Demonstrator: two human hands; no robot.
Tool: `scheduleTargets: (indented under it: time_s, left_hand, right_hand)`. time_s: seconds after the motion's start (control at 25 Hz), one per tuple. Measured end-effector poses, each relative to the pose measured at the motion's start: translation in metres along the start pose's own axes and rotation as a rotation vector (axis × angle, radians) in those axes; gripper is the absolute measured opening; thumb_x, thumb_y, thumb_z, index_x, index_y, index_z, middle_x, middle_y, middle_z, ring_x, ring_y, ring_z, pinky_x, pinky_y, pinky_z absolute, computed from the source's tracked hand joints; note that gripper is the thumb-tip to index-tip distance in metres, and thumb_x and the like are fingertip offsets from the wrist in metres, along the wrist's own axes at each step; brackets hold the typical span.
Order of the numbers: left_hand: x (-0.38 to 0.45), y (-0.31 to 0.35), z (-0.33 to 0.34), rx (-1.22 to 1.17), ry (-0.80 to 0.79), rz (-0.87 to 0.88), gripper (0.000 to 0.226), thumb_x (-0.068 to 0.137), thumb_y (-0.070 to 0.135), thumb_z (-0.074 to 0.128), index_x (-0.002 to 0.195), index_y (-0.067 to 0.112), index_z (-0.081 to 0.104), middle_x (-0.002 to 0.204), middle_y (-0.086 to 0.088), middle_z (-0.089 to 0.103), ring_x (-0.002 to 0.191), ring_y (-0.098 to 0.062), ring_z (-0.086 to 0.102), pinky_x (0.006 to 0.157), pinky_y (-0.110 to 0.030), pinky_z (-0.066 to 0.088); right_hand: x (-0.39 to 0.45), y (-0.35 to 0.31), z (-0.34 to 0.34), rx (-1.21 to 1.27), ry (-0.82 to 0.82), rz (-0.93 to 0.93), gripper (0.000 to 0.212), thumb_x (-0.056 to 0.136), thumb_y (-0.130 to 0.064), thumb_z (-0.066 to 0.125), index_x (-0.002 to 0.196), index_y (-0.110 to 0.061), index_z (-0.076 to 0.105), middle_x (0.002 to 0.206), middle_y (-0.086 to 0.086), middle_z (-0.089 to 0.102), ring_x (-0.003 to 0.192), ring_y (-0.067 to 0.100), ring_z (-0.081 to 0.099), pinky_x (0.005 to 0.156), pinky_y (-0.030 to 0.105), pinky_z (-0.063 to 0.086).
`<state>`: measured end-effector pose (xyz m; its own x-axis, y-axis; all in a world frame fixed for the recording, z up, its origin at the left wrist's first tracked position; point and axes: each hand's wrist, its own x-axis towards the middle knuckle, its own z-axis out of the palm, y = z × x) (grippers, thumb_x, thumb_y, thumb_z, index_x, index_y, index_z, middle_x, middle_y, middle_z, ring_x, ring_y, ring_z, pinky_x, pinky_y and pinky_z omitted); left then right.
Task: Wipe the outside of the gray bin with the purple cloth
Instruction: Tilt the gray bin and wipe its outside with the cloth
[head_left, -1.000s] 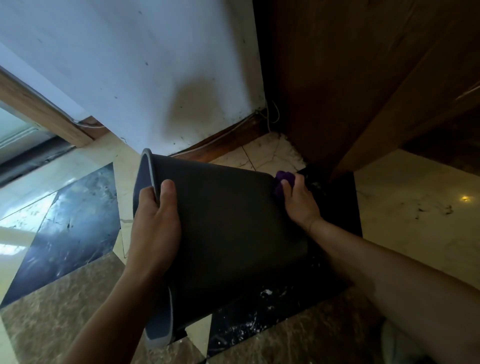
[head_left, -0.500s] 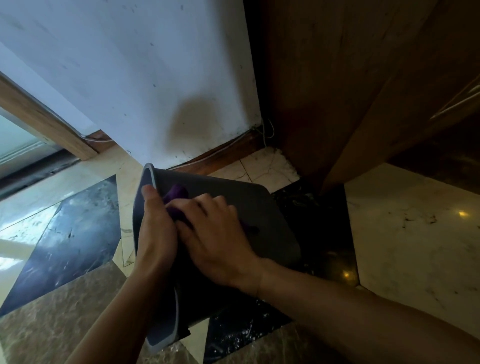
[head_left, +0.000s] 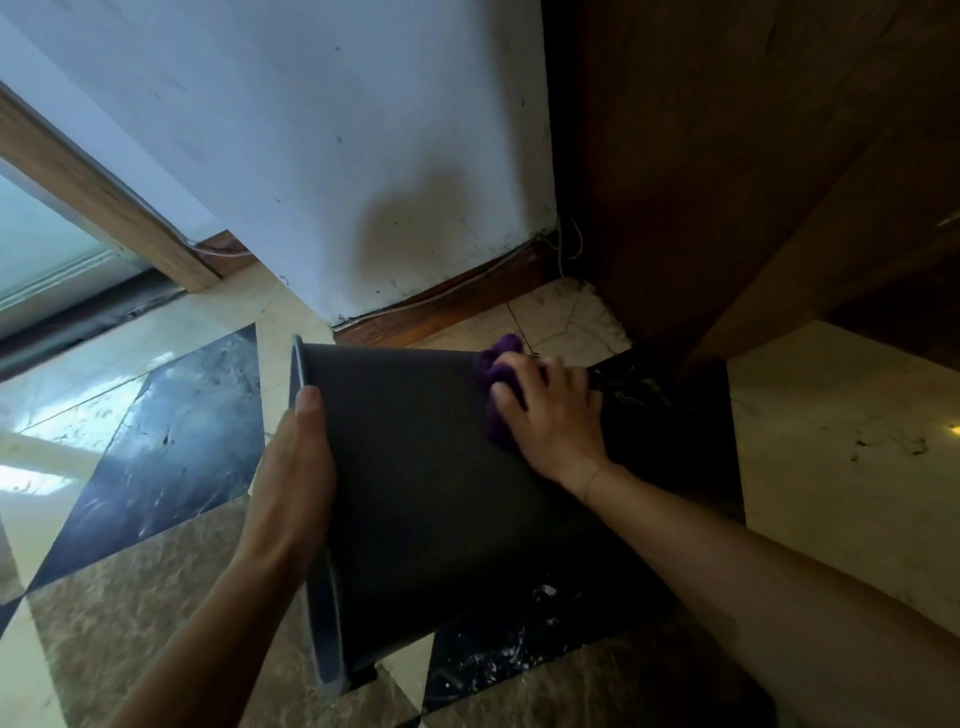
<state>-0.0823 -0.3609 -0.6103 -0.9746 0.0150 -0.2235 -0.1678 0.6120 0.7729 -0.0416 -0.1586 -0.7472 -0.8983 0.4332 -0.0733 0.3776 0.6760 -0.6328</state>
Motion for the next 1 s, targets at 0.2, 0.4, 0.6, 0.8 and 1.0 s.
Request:
scheduleTargets:
  time_s: [0.2,0.4,0.6,0.8,1.0]
  left_hand:
    - [0.057,0.039,0.004,-0.036,-0.002,-0.048,0.046,0.094,0.056,0.040,0.099,0.014,0.058,0.099,-0.012,0.063,0.082,-0.026,0.062,0.058,-0.033,0.048]
    - [0.119,0.062,0.017,0.059,-0.012,-0.279,0.051,0.093,0.045,0.052,0.127,0.006,0.053,0.123,-0.014,0.057,0.109,-0.031,0.054,0.085,-0.037,0.038]
    - [0.112,0.050,0.019,0.318,0.193,-0.065,0.039,0.099,0.024,0.039,0.109,-0.005,0.062,0.113,-0.024,0.062,0.104,-0.039,0.057,0.083,-0.039,0.042]
    - [0.070,0.047,-0.002,0.246,0.247,0.277,0.030,0.094,0.029,0.043,0.089,0.007,0.063,0.085,-0.011,0.063,0.080,-0.026,0.057,0.074,-0.041,0.048]
    - [0.014,0.031,-0.028,0.080,0.118,0.502,0.016,0.084,0.022,0.041,0.069,0.021,0.046,0.065,-0.005,0.047,0.055,0.000,0.044,0.050,-0.014,0.033]
  right_hand:
    - [0.009,0.041,-0.001,0.040,0.034,0.140,0.039,0.096,-0.062,0.024,0.132,-0.046,0.027,0.137,0.011,0.043,0.120,0.033,0.043,0.093,0.049,0.038]
    - [0.001,0.034,0.008,0.040,0.100,0.111,0.043,0.094,-0.063,0.022,0.132,-0.043,0.029,0.132,0.010,0.046,0.115,0.031,0.048,0.087,0.045,0.044]
    - [-0.010,0.053,0.014,0.491,0.041,0.440,0.045,0.101,-0.054,0.033,0.141,-0.034,0.032,0.140,0.010,0.047,0.118,0.027,0.052,0.089,0.042,0.046]
    - [-0.006,0.043,-0.011,0.764,0.152,0.503,0.039,0.104,-0.049,0.034,0.137,-0.029,0.038,0.113,0.000,0.051,0.098,0.017,0.049,0.084,0.036,0.036]
    - [-0.009,0.031,-0.038,0.810,0.169,0.381,0.034,0.102,-0.051,0.037,0.129,-0.033,0.042,0.098,-0.016,0.049,0.091,0.013,0.053,0.077,0.032,0.040]
